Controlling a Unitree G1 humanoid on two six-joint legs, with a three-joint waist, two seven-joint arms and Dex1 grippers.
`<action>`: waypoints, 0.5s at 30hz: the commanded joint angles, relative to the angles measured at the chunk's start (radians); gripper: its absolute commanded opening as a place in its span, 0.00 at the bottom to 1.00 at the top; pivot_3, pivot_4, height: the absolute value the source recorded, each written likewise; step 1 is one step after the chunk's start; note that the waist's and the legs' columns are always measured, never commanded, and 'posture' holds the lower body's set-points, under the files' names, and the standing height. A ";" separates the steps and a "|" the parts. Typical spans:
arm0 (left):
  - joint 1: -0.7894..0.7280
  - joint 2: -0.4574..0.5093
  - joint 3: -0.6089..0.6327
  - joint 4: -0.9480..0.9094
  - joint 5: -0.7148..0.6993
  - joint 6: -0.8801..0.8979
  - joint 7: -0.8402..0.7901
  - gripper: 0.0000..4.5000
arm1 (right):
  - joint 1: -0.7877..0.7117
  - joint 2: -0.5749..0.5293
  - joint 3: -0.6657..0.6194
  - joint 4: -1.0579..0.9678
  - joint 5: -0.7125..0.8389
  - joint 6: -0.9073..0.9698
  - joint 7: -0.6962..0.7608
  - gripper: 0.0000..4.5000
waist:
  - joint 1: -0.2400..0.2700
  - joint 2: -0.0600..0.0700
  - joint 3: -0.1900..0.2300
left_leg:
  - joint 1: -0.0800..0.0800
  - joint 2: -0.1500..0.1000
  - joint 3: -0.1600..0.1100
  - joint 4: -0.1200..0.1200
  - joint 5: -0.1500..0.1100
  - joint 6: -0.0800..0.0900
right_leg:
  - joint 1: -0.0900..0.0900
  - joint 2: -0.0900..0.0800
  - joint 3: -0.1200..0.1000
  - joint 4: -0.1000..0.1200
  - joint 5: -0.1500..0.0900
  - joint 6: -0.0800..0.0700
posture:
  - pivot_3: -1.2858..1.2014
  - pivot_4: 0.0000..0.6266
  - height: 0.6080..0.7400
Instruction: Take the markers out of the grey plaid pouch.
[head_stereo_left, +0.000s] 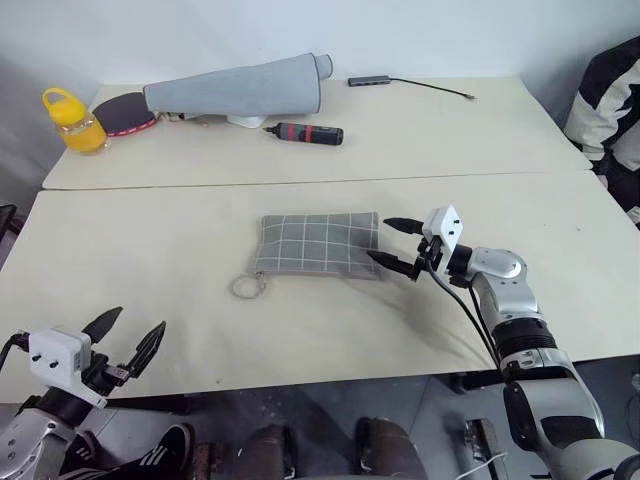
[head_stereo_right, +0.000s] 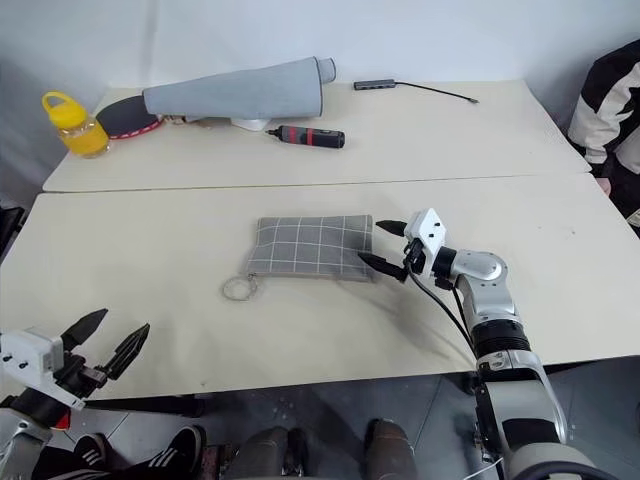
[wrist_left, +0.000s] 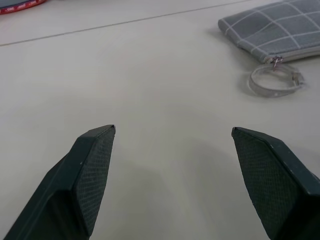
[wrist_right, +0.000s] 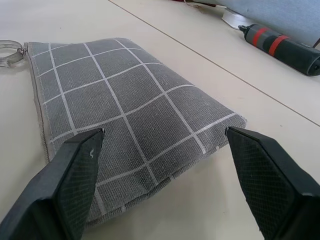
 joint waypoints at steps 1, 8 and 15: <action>-0.012 0.012 -0.002 -0.019 0.008 -0.034 -0.010 0.88 | 0.005 -0.011 -0.019 -0.028 0.010 -0.018 0.002 0.89 | 0.000 0.000 0.000 | 0.000 0.000 0.000 0.000 0.000 0.000 | 0.000 0.000 0.000 0.000 0.000 0.000 | 0.52 0.24 1.00; -0.071 0.037 -0.014 0.006 0.031 -0.039 -0.009 0.89 | 0.017 0.000 -0.028 -0.075 0.035 0.022 -0.007 0.85 | 0.000 0.000 0.000 | 0.000 0.000 0.000 0.000 0.000 0.000 | 0.000 0.000 0.000 0.000 0.000 0.000 | 0.52 0.24 1.00; -0.234 0.077 -0.054 0.135 0.126 -0.136 0.005 0.89 | -0.041 0.103 -0.006 -0.077 0.005 0.011 -0.123 0.39 | -0.001 0.000 0.000 | 0.000 0.000 0.000 0.000 0.000 -0.001 | -0.001 0.000 0.000 0.001 0.000 0.000 | 0.52 0.24 1.00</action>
